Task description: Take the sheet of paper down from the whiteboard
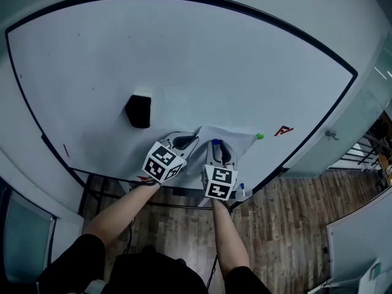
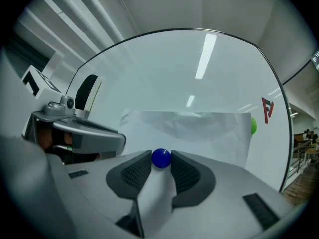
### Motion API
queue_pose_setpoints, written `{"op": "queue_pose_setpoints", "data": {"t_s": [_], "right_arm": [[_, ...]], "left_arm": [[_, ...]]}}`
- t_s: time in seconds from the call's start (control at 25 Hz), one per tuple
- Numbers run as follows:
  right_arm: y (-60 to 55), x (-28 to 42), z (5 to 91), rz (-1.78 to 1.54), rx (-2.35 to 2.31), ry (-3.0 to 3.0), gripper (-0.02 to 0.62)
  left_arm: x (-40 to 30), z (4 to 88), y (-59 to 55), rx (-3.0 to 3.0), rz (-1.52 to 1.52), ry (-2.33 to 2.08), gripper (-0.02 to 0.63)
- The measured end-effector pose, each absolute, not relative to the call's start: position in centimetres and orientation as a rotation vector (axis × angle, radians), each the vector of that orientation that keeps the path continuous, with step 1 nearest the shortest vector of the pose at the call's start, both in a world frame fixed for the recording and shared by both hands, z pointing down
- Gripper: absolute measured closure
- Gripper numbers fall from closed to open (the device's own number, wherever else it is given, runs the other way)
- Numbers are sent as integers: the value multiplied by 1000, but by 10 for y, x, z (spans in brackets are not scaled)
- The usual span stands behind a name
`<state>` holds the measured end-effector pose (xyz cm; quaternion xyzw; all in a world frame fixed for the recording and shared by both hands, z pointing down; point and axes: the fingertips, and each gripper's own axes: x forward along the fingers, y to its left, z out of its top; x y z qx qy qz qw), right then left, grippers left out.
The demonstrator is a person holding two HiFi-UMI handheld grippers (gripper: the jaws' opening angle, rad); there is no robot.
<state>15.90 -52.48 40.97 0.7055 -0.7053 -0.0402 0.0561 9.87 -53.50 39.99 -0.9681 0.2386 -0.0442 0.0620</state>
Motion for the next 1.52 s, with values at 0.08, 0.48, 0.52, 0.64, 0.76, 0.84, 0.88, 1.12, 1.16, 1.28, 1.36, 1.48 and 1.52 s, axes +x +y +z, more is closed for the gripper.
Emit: {"op": "queue_pose_setpoints", "data": {"t_s": [0.08,0.48,0.52,0.64,0.76,0.84,0.88,1.12,1.16,1.28,1.36,1.48,1.52], "right_arm": [[-525,159,410,-120,2139,-2142,464],[-523,166,414,-106,2138,-2131,464],[-523,167,415,-102,2139,-2130,465],[-523,170,418,-90,2140,-2126,465],[-523,172,422,-76,2140,-2121,465],[-523,174,423,-67,2141,-2120,465],[-522,174,424,-65,2141,-2119,465],[-523,175,428,-55,2138,-2120,465],[-522,175,428,-54,2139,-2121,465],[-522,178,429,-50,2143,-2119,465],[-522,180,429,-47,2146,-2117,465],[-521,184,430,-46,2146,-2113,465],[-521,184,430,-45,2147,-2114,465]], "left_arm": [[98,400,-535,-2930,-131,722,585],[93,409,-532,-2954,-132,744,586],[92,410,-531,-2956,-133,746,586],[89,414,-531,-2958,-141,758,585],[83,417,-533,-2959,-150,782,585],[79,419,-534,-2962,-157,793,585],[77,420,-534,-2962,-161,797,586],[71,425,-534,-2958,-180,819,586],[70,426,-534,-2956,-183,823,585],[66,428,-535,-2954,-191,843,586],[63,431,-537,-2955,-196,858,586],[60,434,-536,-2955,-206,873,585],[59,435,-536,-2954,-210,877,585]]}}
